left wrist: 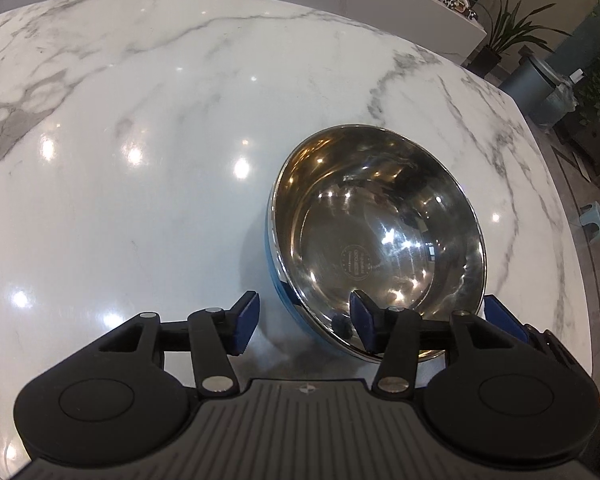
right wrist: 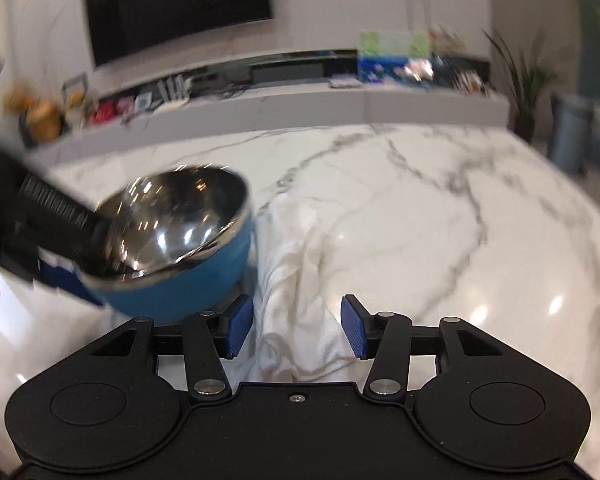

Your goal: Clean bowl

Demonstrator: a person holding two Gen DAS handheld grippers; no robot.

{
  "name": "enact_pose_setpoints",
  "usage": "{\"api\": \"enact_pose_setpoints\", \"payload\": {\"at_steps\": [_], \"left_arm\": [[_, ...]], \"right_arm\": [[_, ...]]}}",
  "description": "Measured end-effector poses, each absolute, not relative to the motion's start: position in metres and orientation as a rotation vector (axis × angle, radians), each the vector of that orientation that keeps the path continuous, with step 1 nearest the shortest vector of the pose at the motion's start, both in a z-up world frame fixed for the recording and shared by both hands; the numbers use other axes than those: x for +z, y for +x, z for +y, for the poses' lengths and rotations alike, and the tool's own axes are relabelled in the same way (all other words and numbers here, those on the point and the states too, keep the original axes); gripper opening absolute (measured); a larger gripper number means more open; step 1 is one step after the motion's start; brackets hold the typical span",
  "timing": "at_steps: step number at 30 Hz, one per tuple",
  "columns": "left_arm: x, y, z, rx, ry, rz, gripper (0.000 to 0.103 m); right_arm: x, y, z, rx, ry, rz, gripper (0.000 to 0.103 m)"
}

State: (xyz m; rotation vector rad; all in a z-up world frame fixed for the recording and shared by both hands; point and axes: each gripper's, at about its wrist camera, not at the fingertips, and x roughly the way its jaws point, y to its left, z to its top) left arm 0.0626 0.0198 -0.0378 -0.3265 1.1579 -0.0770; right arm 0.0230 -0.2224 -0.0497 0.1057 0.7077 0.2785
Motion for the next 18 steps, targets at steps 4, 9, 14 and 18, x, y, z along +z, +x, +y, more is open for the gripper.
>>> {"api": "enact_pose_setpoints", "payload": {"at_steps": [4,9,14,18], "left_arm": [[-0.038,0.062,0.019,-0.077,-0.326,1.159,0.049],[-0.038,0.062,0.018,-0.079,-0.319,1.16,0.049],[-0.039,0.061,0.016,-0.084,-0.309,1.158,0.048],[-0.038,0.061,0.015,-0.094,-0.295,1.15,0.031]], "right_arm": [[-0.055,0.026,-0.229,0.281,0.177,0.741,0.047],[-0.058,0.026,-0.219,0.291,0.111,0.739,0.036],[-0.058,0.025,-0.213,0.296,0.06,0.731,0.018],[-0.057,0.023,-0.207,0.298,0.01,0.718,0.015]]}}
